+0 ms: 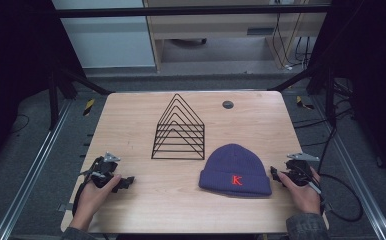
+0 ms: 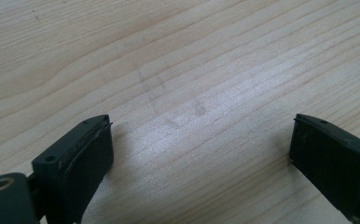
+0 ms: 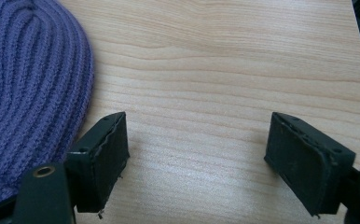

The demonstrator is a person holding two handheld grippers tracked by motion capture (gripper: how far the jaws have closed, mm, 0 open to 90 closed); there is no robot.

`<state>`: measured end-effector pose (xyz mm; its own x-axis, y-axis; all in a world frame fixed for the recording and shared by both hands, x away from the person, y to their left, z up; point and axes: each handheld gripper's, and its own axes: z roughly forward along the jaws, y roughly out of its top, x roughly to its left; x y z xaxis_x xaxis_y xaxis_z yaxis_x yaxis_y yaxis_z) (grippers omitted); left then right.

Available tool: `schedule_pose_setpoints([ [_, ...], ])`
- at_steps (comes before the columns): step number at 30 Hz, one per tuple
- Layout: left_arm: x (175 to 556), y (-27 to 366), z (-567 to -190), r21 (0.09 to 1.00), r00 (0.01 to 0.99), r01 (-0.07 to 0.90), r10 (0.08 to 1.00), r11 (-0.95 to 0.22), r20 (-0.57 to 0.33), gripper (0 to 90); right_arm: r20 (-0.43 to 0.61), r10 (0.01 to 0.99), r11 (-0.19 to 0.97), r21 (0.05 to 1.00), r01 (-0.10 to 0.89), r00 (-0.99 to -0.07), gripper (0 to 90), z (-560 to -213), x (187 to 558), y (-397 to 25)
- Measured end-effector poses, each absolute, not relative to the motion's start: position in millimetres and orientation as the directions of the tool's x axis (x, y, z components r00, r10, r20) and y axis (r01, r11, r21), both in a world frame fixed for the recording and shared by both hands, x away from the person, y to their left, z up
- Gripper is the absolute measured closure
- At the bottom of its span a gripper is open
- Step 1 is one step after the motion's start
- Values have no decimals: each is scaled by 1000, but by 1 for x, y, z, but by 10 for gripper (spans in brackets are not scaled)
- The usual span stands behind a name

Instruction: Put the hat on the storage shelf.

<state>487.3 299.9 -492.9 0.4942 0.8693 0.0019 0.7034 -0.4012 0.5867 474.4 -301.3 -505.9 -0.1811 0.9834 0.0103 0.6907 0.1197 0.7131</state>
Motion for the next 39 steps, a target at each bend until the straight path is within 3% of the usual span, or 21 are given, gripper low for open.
schedule_pose_setpoints([
  [9, 486, 298, -494, 582, 501, 698, 865, -417, 20, 41, 5, 984, 123, 703, 700, -179, 194, -500, 473, -299],
  [21, 484, 296, -495, 586, 500, 697, 866, -414, 18, 11, -41, 976, 175, 732, 659, -215, 270, -480, 468, -282],
  [23, 484, 296, -495, 582, 502, 698, 864, -418, 18, 7, -60, 968, 211, 726, 655, -245, 316, -467, 474, -270],
  [24, 484, 296, -495, 581, 504, 697, 864, -419, 19, 6, -121, 959, 265, 707, 656, -257, 332, -463, 476, -264],
  [29, 483, 296, -495, 580, 508, 697, 861, -423, 18, 4, -215, 916, 392, 665, 636, -340, 330, -449, 495, -236],
  [34, 483, 295, -495, 577, 509, 698, 861, -424, 17, 0, -166, 890, 423, 651, 630, -425, 334, -438, 514, -219],
  [39, 483, 295, -496, 585, 510, 691, 860, -423, 19, 0, -124, 860, 457, 620, 637, -495, 419, -437, 530, -208],
])
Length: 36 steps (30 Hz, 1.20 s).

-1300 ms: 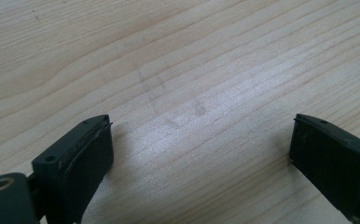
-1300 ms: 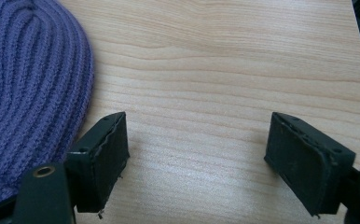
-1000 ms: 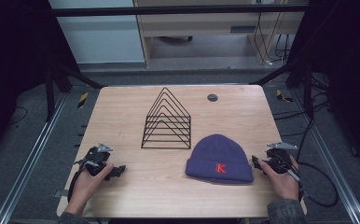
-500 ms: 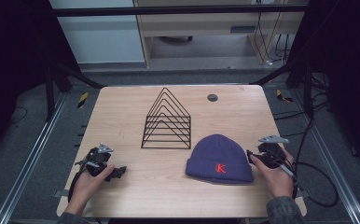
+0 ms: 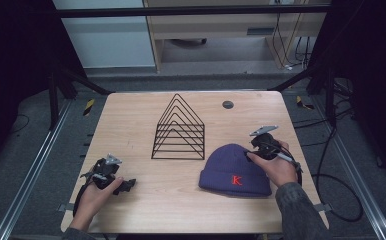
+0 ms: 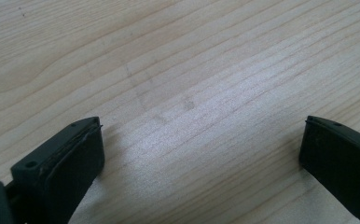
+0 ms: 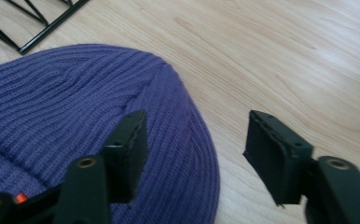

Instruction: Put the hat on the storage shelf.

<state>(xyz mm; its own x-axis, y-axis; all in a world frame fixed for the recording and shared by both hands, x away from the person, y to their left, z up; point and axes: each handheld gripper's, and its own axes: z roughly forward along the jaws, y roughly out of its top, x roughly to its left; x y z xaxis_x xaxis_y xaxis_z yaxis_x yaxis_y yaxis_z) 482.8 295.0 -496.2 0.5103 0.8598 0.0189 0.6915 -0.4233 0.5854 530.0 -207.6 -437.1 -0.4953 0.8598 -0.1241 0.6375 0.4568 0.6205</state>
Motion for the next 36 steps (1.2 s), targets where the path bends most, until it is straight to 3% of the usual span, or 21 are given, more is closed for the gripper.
schedule_pose_setpoints([
  [3, 482, 294, -496, 586, 513, 689, 858, -426, 20, 0, -122, 853, 469, 606, 642, -507, 491, -437, 539, -204],
  [10, 483, 294, -496, 585, 516, 688, 856, -429, 22, 0, -62, 833, 474, 594, 650, -550, 553, -439, 555, -201],
  [36, 482, 290, -497, 589, 529, 680, 848, -437, 18, 0, 40, 849, 433, 522, 735, -527, 512, -475, 577, -192],
])
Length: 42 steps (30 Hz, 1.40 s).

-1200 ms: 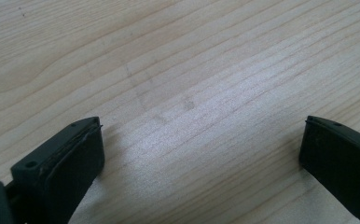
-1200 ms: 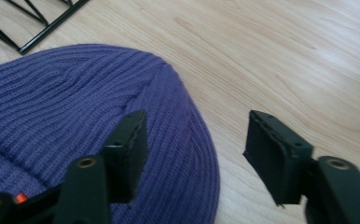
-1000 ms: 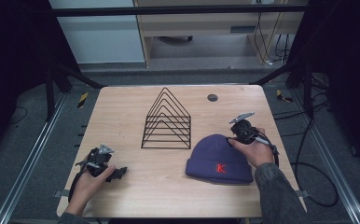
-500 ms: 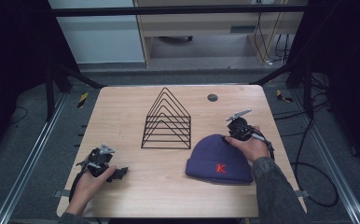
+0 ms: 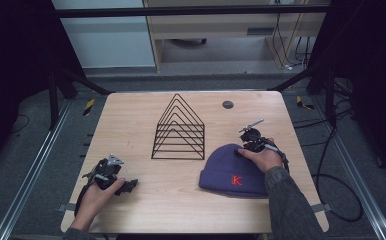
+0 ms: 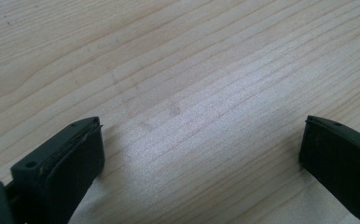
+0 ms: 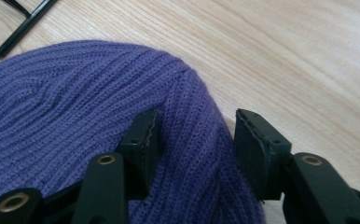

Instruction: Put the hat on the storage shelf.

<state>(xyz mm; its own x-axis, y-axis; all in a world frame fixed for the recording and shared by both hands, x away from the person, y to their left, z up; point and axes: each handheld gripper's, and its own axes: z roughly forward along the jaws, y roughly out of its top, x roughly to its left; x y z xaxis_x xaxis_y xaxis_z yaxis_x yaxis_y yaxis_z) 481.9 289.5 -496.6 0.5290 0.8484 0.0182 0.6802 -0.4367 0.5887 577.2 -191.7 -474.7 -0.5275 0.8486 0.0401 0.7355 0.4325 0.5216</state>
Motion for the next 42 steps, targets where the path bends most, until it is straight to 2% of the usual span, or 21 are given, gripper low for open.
schedule_pose_setpoints([
  [6, 482, 289, -497, 589, 533, 678, 846, -441, 20, 0, 75, 842, 423, 522, 740, -534, 680, -476, 575, -193],
  [12, 483, 288, -496, 587, 534, 679, 845, -442, 18, 0, 83, 832, 425, 540, 726, -549, 765, -474, 572, -194],
  [23, 482, 290, -497, 596, 545, 671, 838, -442, 8, 0, 55, 794, 418, 673, 610, -606, 773, -429, 538, -201],
  [30, 480, 292, -489, 629, 551, 654, 835, -421, -14, 35, 15, 766, 424, 740, 522, -643, 774, -400, 511, -201],
  [34, 477, 291, -482, 664, 558, 625, 830, -412, -10, 47, -7, 745, 422, 779, 464, -667, 774, -383, 496, -200],
  [38, 470, 287, -462, 755, 549, 560, 835, -341, -31, 59, -30, 730, 419, 809, 412, -683, 775, -362, 482, -200],
  [42, 470, 278, -437, 795, 553, 494, 833, -352, 25, 62, -57, 719, 420, 829, 369, -692, 775, -343, 477, -200],
])
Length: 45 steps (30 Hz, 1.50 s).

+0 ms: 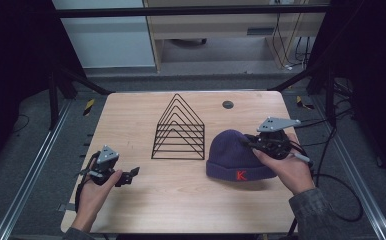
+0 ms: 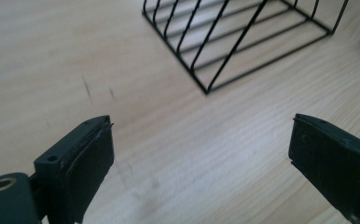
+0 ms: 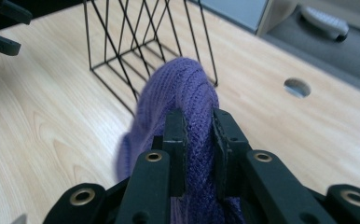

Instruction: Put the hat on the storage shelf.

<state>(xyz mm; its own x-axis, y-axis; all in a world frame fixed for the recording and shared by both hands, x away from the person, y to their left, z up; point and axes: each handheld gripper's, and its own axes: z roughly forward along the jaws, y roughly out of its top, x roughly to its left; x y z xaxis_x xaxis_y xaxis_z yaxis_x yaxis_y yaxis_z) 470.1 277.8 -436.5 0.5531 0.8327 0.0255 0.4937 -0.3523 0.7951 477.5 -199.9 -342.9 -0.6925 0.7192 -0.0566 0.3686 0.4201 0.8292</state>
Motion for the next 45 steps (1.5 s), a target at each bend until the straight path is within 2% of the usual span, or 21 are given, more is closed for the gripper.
schedule_pose_setpoints([
  [5, 478, 274, -403, 826, 552, 471, 834, -309, -3, 63, -80, 727, 410, 847, 338, -682, 775, -321, 483, -201],
  [8, 485, 269, -382, 835, 568, 448, 823, -319, 9, 65, -82, 729, 398, 859, 323, -680, 775, -307, 490, -202],
  [12, 494, 260, -356, 846, 617, 443, 786, -297, -47, 64, -84, 737, 377, 874, 305, -671, 775, -286, 496, -202],
  [19, 513, 235, -323, 866, 688, 390, 724, -313, -49, 55, -106, 758, 353, 897, 268, -644, 775, -247, 501, -195],
  [31, 533, 207, -303, 880, 721, 364, 690, -305, -59, 44, -107, 766, 322, 917, 235, -633, 775, -206, 518, -182],
  [45, 547, 194, -280, 892, 743, 333, 668, -305, -49, 46, -130, 739, 328, 926, 185, -661, 774, -176, 541, -139],
])
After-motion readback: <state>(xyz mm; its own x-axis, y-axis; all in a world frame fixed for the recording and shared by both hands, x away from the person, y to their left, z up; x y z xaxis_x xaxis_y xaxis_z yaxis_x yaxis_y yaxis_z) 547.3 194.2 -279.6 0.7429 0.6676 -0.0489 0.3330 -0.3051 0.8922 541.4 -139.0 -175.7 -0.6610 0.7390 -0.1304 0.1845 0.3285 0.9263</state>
